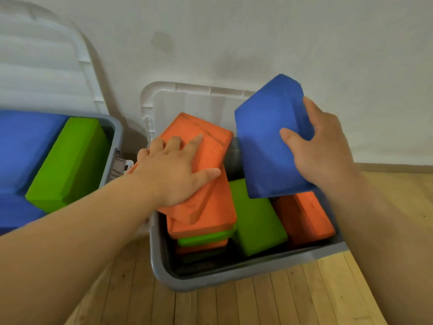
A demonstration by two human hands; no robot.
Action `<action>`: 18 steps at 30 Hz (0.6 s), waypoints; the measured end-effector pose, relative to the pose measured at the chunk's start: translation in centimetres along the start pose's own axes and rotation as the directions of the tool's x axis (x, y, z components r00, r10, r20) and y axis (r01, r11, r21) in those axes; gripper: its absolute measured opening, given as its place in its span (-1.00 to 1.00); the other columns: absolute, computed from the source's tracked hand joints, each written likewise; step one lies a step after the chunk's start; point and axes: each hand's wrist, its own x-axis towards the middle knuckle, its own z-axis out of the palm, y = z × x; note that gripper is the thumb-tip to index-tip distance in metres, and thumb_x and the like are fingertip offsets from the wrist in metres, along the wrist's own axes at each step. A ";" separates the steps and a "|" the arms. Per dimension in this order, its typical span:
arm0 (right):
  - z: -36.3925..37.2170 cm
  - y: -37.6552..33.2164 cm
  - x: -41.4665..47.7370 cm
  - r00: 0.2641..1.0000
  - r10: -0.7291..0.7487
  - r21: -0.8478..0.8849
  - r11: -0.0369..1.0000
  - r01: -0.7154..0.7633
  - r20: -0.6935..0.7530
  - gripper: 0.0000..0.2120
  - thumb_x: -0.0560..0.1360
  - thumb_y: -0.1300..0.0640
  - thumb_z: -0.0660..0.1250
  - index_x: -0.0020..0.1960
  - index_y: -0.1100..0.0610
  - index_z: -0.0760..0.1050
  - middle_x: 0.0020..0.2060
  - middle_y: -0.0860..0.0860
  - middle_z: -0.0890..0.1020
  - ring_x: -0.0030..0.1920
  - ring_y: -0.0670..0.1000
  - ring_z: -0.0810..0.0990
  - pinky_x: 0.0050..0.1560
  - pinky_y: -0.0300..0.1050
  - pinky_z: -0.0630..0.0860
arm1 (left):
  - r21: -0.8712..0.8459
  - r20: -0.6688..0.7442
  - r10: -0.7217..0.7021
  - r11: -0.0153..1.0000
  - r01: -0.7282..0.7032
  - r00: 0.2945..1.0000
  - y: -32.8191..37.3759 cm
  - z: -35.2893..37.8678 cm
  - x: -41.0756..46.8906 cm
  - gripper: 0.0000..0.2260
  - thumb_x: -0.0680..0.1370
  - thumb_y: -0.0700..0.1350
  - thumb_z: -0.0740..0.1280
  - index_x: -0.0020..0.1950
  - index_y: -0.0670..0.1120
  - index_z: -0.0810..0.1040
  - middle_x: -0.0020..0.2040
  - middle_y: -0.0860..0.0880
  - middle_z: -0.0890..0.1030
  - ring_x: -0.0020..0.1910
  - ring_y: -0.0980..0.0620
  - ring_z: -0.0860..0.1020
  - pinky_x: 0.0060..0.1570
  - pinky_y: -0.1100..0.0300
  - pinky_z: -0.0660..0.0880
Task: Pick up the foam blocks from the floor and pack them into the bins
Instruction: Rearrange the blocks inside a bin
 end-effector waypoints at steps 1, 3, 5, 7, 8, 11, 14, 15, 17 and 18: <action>-1.2 -1.2 -0.3 1.000 -0.011 0.033 0.999 0.011 -0.025 -0.30 0.57 -0.12 0.37 0.63 -0.17 0.16 0.48 -0.02 0.34 0.43 -0.04 0.37 0.29 -0.20 0.25 | -0.105 0.013 0.005 0.994 -0.003 1.000 0.3 -1.3 0.0 -0.17 0.50 0.52 0.03 0.65 0.23 -0.19 0.65 -0.06 0.09 0.60 -0.21 0.07 0.51 -0.17 0.09; -3.0 -3.2 -1.0 0.997 -0.015 0.180 0.983 0.029 -0.079 -0.34 0.58 -0.11 0.36 0.60 -0.26 0.17 0.45 -0.10 0.36 0.41 -0.07 0.39 0.33 -0.16 0.30 | -0.363 -0.016 0.039 0.931 -0.043 0.999 1.1 -3.7 0.2 -0.17 0.54 0.44 0.14 0.66 0.21 -0.20 0.67 -0.01 0.05 0.64 -0.03 0.04 0.54 0.01 0.06; -3.1 -4.7 -1.5 0.995 0.031 0.401 0.916 0.012 -0.099 -0.46 0.59 -0.10 0.35 0.43 -0.51 0.24 0.30 -0.26 0.46 0.33 -0.13 0.48 0.37 -0.07 0.41 | -0.504 -0.094 0.087 0.855 -0.123 0.992 2.1 -5.7 0.4 -0.13 0.49 0.49 0.19 0.64 0.28 -0.20 0.66 0.06 0.10 0.61 0.08 0.14 0.52 0.11 0.13; -1.4 -5.4 -1.5 0.995 0.100 0.631 0.772 -0.079 0.002 -0.56 0.59 -0.06 0.35 0.19 -0.62 0.34 0.12 -0.34 0.60 0.20 -0.15 0.61 0.30 0.08 0.55 | -0.558 -0.169 0.119 0.807 -0.194 0.978 3.0 -7.2 0.4 -0.10 0.41 0.54 0.22 0.60 0.37 -0.18 0.63 0.15 0.14 0.55 0.18 0.22 0.51 0.12 0.19; 0.0 -5.3 -1.6 0.990 0.105 0.700 0.701 -0.139 0.092 -0.59 0.58 -0.05 0.35 0.19 -0.58 0.39 0.09 -0.29 0.66 0.17 -0.11 0.66 0.26 0.14 0.58 | -0.535 -0.190 0.112 0.821 -0.198 0.975 3.3 -7.7 0.3 -0.12 0.41 0.53 0.23 0.59 0.40 -0.16 0.63 0.17 0.14 0.55 0.18 0.21 0.50 0.15 0.18; 4.2 -4.6 -1.8 0.954 0.035 0.683 0.690 -0.238 0.298 -0.53 0.48 -0.19 0.29 0.38 -0.46 0.39 0.16 -0.24 0.68 0.21 -0.07 0.65 0.33 0.16 0.52 | -0.312 -0.150 -0.054 0.950 0.004 0.987 2.9 -8.5 -0.5 -0.22 0.43 0.53 0.16 0.59 0.42 -0.04 0.61 0.00 0.12 0.55 -0.06 0.28 0.42 0.09 0.25; 6.0 -3.5 -1.5 0.930 -0.050 0.572 0.799 -0.182 0.365 -0.73 0.61 -0.03 0.27 0.20 -0.36 0.57 0.09 -0.31 0.68 0.15 -0.30 0.61 0.31 -0.19 0.45 | -0.013 -0.063 -0.185 0.983 0.185 0.981 1.8 -7.2 -0.5 -0.13 0.32 0.66 -0.06 0.59 0.38 -0.02 0.64 -0.05 -0.01 0.58 -0.24 0.15 0.51 -0.19 0.21; 6.6 -2.7 -1.2 0.933 -0.053 0.528 0.835 -0.155 0.357 -0.72 0.63 0.04 0.28 0.18 -0.32 0.58 0.02 -0.35 0.68 0.11 -0.34 0.59 0.21 -0.33 0.42 | 0.053 -0.042 -0.207 0.977 0.209 0.978 1.6 -6.2 -0.3 -0.09 0.28 0.67 -0.11 0.60 0.37 -0.05 0.65 -0.02 -0.06 0.60 -0.26 0.06 0.51 -0.28 0.15; 8.1 0.0 0.0 0.946 0.024 0.362 0.921 -0.147 0.324 -0.70 0.61 0.09 0.30 0.29 -0.18 0.57 0.02 -0.25 0.68 0.15 -0.19 0.60 0.13 -0.29 0.40 | 0.125 -0.044 -0.222 0.966 0.226 0.974 2.0 -4.5 0.0 -0.11 0.33 0.64 -0.11 0.60 0.35 -0.17 0.66 0.04 -0.13 0.62 -0.27 -0.08 0.51 -0.38 0.01; 9.2 2.0 0.6 0.938 0.073 0.250 0.954 -0.165 0.340 -0.64 0.59 0.08 0.33 0.38 -0.07 0.53 0.14 -0.11 0.67 0.22 -0.04 0.59 0.17 -0.20 0.41 | 0.141 -0.059 -0.219 0.964 0.226 0.974 2.4 -3.8 0.1 -0.14 0.36 0.62 -0.12 0.60 0.35 -0.22 0.66 0.06 -0.15 0.62 -0.27 -0.13 0.51 -0.39 -0.05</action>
